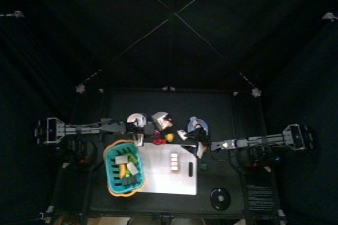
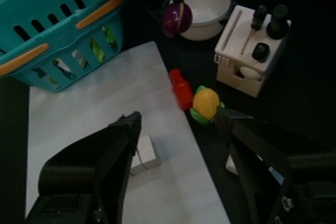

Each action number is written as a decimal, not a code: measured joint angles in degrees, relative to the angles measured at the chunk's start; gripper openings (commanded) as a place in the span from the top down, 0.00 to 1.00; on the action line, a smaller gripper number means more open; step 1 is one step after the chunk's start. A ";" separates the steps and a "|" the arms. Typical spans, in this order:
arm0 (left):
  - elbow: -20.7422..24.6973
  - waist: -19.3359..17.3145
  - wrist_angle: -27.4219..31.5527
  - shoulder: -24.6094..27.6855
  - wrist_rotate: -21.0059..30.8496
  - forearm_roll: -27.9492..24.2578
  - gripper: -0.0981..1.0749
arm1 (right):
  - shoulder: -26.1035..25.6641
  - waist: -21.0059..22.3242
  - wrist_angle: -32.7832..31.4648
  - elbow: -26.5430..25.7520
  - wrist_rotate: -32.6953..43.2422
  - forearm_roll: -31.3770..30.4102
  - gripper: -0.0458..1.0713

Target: Place eggplant in pot

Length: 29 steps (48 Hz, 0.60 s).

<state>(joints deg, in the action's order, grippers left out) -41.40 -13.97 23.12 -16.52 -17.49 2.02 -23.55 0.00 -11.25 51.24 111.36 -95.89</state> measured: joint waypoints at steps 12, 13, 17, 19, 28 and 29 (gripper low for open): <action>-4.57 -2.64 -0.09 -7.29 0.00 3.34 0.39 | 1.67 0.09 -2.20 0.09 0.00 -2.29 0.12; -5.19 -3.25 -0.09 -7.73 0.00 3.69 0.39 | 1.93 0.09 -2.37 0.09 0.00 -2.46 0.12; -6.59 -5.45 -0.26 -8.35 0.00 4.22 0.39 | 3.16 0.09 -2.99 0.09 0.00 -2.99 0.12; -7.29 -6.59 -0.44 -8.44 0.00 4.22 0.39 | 3.69 0.09 -3.16 0.00 0.00 -3.08 0.12; -9.49 -12.74 -1.67 -7.65 0.00 3.69 0.39 | 5.98 0.35 -3.25 -0.79 0.00 -3.25 0.12; -9.58 -13.27 -1.93 -7.56 0.00 3.52 0.39 | 6.15 0.35 -3.25 -0.88 0.00 -3.34 0.12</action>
<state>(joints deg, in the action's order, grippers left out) -50.98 -27.25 21.18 -24.08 -17.49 5.54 -17.40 0.35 -14.50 50.36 111.36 -99.23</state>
